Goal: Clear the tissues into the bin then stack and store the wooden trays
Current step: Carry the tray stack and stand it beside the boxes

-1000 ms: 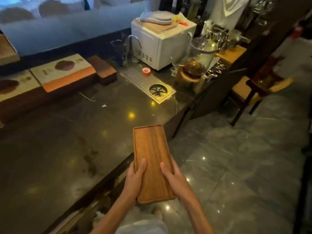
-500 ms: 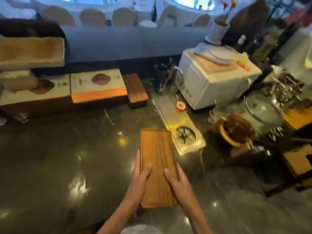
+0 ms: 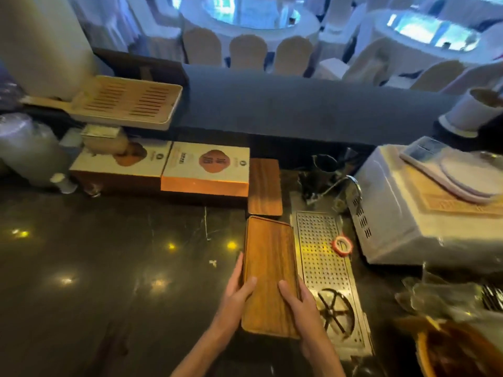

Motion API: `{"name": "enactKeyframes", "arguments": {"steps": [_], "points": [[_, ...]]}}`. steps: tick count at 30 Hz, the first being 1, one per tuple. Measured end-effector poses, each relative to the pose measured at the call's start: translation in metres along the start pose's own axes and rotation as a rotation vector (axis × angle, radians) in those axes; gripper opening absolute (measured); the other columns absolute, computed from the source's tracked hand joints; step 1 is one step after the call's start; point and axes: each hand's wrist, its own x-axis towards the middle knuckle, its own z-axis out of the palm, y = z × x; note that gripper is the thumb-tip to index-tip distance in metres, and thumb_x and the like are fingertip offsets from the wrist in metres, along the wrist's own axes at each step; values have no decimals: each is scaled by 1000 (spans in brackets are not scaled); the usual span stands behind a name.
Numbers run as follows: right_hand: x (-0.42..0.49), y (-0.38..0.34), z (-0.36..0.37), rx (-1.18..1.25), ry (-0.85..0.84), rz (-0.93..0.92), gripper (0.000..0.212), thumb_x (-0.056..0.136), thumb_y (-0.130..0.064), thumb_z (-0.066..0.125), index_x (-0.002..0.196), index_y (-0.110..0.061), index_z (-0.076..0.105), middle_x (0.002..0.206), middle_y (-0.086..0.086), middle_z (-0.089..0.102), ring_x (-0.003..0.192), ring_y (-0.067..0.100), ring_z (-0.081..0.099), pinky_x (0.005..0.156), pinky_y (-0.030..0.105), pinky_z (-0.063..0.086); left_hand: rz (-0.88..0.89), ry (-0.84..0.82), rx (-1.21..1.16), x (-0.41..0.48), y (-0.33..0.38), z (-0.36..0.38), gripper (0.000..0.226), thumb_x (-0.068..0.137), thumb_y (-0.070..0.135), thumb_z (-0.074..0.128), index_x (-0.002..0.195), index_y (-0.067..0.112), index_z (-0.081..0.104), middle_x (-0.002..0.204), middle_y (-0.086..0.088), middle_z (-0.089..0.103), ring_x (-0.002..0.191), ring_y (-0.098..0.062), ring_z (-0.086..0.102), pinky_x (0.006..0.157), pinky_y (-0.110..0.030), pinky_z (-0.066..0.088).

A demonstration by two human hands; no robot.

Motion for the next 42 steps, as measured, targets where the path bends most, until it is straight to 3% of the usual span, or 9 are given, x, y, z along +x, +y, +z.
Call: {"name": "enactKeyframes", "arguments": {"steps": [9, 12, 16, 18, 22, 29, 35, 40, 42], "points": [[151, -66, -44, -62, -12, -114, 64, 84, -46, 66, 141, -33, 40, 125, -5, 61, 109, 16, 65, 89, 43, 57, 9, 196, -75, 127, 38, 38, 50, 92, 35, 50, 140, 28, 39, 135, -3, 53, 118, -19, 58, 90, -33, 53], [207, -89, -40, -93, -11, -194, 56, 88, -44, 63, 138, -37, 40, 124, -9, 59, 107, 12, 63, 79, 30, 57, 19, 322, -33, 171, 46, 38, 57, 94, 39, 45, 147, 22, 34, 144, -6, 44, 129, -21, 49, 103, -40, 46], [271, -102, -25, -74, -2, -176, 36, 92, -37, 61, 123, -45, 44, 113, -16, 59, 93, -1, 63, 62, 12, 53, -8, 463, 34, 214, 41, 32, 59, 99, 47, 31, 153, 29, 17, 162, 3, 13, 150, -16, 8, 122, -46, 11], [295, -103, -16, -93, 21, -165, 49, 92, -39, 60, 136, -38, 39, 114, -17, 55, 91, -4, 57, 63, 10, 50, -43, 477, 11, 231, 36, 27, 63, 97, 54, 26, 153, 30, 10, 163, 6, 8, 150, -13, 3, 123, -46, 6], [324, -100, -7, -126, 48, -125, 70, 90, -44, 61, 149, -29, 27, 130, -3, 48, 114, 20, 54, 92, 39, 51, -59, 455, -17, 252, 24, 20, 78, 87, 66, 21, 154, 26, 13, 162, 5, 18, 148, -13, 15, 123, -45, 10], [333, -98, 0, -234, 58, -191, 65, 94, -38, 58, 149, -31, 24, 124, -11, 45, 112, 13, 49, 89, 31, 45, -46, 503, -70, 262, 10, 22, 71, 90, 58, 28, 152, 25, 23, 157, 1, 31, 144, -16, 28, 121, -43, 19], [336, -94, 7, -393, 71, -201, 70, 96, -42, 52, 153, -28, 14, 149, 4, 37, 134, 28, 42, 108, 50, 38, -12, 563, -95, 263, 4, 23, 49, 102, 40, 30, 150, 26, 30, 150, 3, 41, 138, -13, 36, 108, -29, 28], [340, -92, 4, -506, 135, -249, 70, 95, -39, 55, 153, -22, 18, 158, 2, 15, 146, 24, 13, 118, 47, 18, 17, 606, -109, 264, 4, 24, 41, 103, 33, 33, 144, 29, 38, 140, 6, 51, 130, -11, 44, 100, -25, 34], [339, -90, 4, -417, 85, -231, 73, 96, -40, 53, 154, -23, 13, 161, 1, 13, 147, 24, 18, 118, 49, 22, 22, 618, -105, 265, 1, 23, 41, 103, 32, 34, 144, 29, 39, 139, 5, 51, 128, -10, 45, 99, -26, 35]]}}
